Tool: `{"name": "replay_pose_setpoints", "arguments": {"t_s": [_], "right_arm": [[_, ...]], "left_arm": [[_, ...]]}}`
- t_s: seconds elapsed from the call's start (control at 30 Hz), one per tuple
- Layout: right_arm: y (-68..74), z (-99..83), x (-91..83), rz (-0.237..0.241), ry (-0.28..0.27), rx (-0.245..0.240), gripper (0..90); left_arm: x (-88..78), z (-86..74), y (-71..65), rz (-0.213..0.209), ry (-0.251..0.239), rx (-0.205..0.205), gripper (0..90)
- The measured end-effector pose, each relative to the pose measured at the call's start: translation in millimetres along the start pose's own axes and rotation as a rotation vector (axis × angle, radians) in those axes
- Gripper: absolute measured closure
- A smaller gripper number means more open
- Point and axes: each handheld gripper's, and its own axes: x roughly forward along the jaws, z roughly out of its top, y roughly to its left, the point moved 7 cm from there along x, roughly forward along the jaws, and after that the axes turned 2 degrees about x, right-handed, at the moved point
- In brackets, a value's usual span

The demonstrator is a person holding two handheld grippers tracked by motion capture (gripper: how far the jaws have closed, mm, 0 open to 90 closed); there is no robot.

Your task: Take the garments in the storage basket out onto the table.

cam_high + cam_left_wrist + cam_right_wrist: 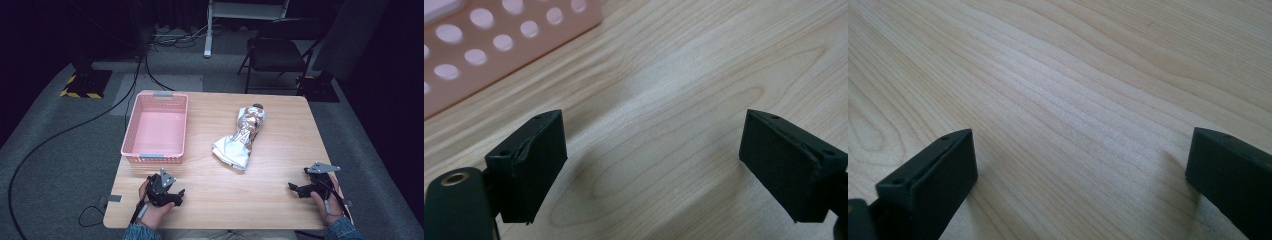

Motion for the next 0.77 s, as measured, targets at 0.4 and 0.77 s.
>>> {"name": "replay_pose_setpoints", "arguments": {"t_s": [0.4,0.77], "right_arm": [[0.2,0.0,0.0,0.001,0.0,-0.001,0.0],[0.2,0.0,0.0,0.001,0.0,-0.001,0.0]], "left_arm": [[5.3,-5.3,1.4,-0.043,-0.038,-0.037,1.1],[5.6,-5.2,1.1,-0.046,-0.036,-0.035,0.0]]}}
